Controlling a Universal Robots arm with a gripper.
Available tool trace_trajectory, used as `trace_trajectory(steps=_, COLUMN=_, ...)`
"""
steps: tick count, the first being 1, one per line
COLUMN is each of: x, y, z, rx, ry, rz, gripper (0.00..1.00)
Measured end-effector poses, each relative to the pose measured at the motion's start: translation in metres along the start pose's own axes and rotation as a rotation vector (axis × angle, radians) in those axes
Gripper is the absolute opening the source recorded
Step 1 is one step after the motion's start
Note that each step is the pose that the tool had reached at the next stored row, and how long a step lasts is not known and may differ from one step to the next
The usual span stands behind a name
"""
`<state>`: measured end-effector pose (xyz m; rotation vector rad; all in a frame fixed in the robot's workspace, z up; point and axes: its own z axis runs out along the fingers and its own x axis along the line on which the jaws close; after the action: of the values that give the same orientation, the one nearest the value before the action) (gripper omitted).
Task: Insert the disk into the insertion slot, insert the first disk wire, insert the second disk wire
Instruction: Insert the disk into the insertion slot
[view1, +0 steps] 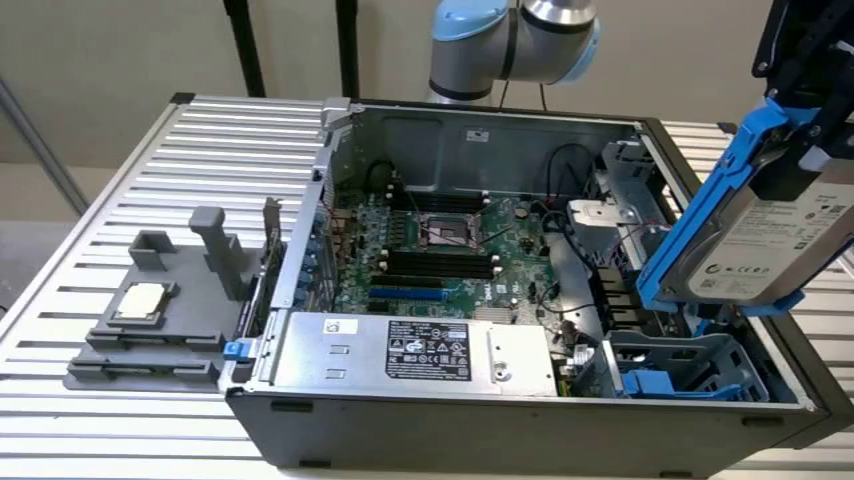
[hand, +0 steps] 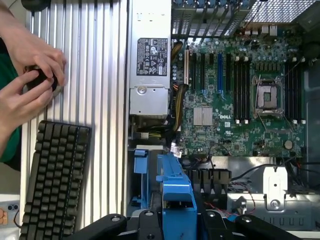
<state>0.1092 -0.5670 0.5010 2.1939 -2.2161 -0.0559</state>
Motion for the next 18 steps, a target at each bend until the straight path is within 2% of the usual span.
trace_trajectory(steps=6, x=0.008, y=-0.0033, z=0.0039, rx=-0.0034, ry=-0.0130, rz=-0.001, gripper=0.32)
trace_trajectory(steps=10, x=0.016, y=-0.0050, z=0.0067, rx=-0.0057, ry=-0.0317, rz=-0.001, gripper=0.32)
trace_trajectory(steps=15, x=0.029, y=-0.0065, z=0.0101, rx=-0.0092, ry=-0.0591, rz=-0.002, gripper=0.32)
trace_trajectory(steps=16, x=0.032, y=-0.0066, z=0.0110, rx=-0.0098, ry=-0.0630, rz=-0.003, gripper=0.32)
trace_trajectory(steps=18, x=0.036, y=-0.0067, z=0.0138, rx=-0.0101, ry=-0.0654, rz=-0.003, gripper=0.32)
